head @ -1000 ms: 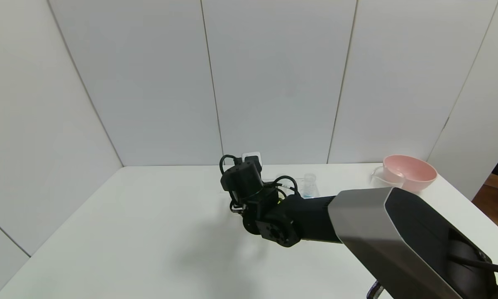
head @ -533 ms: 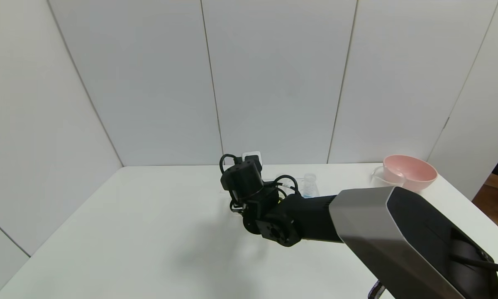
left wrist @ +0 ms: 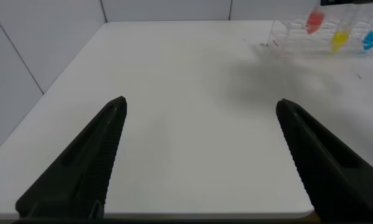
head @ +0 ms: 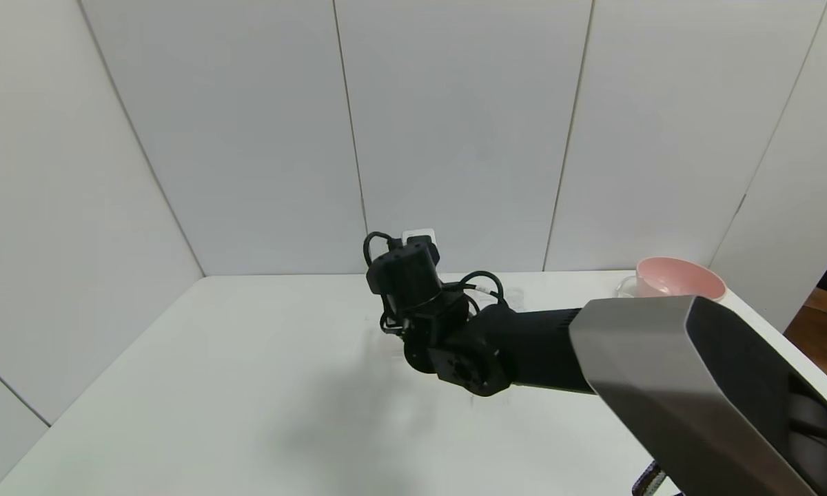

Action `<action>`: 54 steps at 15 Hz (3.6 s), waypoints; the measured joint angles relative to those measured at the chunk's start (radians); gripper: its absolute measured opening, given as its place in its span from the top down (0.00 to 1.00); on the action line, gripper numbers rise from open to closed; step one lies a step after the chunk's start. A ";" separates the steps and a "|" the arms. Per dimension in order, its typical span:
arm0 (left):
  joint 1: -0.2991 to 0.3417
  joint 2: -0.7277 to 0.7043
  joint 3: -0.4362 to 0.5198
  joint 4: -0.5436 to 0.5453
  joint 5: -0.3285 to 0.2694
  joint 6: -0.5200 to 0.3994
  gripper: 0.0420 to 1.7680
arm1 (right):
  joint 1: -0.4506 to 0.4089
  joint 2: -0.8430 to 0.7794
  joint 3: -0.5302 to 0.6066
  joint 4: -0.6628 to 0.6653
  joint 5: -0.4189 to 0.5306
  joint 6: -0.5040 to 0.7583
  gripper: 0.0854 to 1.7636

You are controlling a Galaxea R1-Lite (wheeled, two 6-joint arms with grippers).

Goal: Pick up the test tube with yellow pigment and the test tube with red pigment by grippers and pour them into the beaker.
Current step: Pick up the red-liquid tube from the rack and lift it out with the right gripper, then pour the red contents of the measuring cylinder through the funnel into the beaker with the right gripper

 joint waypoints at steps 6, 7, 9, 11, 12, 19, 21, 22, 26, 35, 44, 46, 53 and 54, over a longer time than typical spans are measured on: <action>0.000 0.000 0.000 0.000 0.000 0.000 0.03 | 0.001 -0.061 -0.008 0.001 0.001 -0.037 0.74; 0.000 0.000 0.000 0.000 0.000 0.000 0.03 | 0.001 -0.073 -0.005 0.001 0.003 -0.046 0.74; 0.000 0.000 0.000 0.000 0.000 0.000 0.03 | 0.002 -0.103 0.021 0.007 0.019 -0.060 0.74; 0.000 0.000 0.000 0.000 0.000 0.000 0.03 | 0.002 -0.139 0.079 0.018 0.077 -0.065 0.74; 0.000 0.000 0.000 0.000 0.000 0.000 0.03 | 0.001 -0.162 0.124 0.014 0.120 -0.067 0.74; 0.000 0.000 0.000 0.000 0.000 0.000 0.03 | -0.026 -0.379 0.503 -0.009 0.462 -0.169 0.74; 0.000 0.000 0.000 0.000 0.000 0.000 0.03 | -0.054 -0.455 0.607 -0.044 0.554 -0.228 0.74; 0.000 0.000 0.000 0.000 0.000 0.000 0.03 | -0.078 -0.489 0.653 -0.062 0.604 -0.255 0.74; 0.000 0.000 0.000 0.000 0.000 0.000 0.03 | -0.235 -0.611 0.794 -0.084 0.844 -0.361 0.74; 0.000 0.000 0.000 0.000 0.000 0.000 0.03 | -0.752 -0.729 0.875 -0.052 1.301 -0.634 0.74; 0.000 0.000 0.000 0.000 0.000 0.000 0.03 | -1.088 -0.645 0.686 0.108 1.412 -0.761 0.74; 0.000 0.000 0.000 0.000 0.000 0.000 0.03 | -1.132 -0.594 0.645 0.110 1.411 -0.805 0.74; 0.000 0.000 0.000 0.000 0.000 0.000 0.03 | -1.172 -0.454 0.424 0.356 1.397 -0.909 0.74; 0.000 0.000 0.000 0.000 0.000 0.000 0.03 | -1.170 -0.441 0.371 0.412 1.378 -0.927 0.74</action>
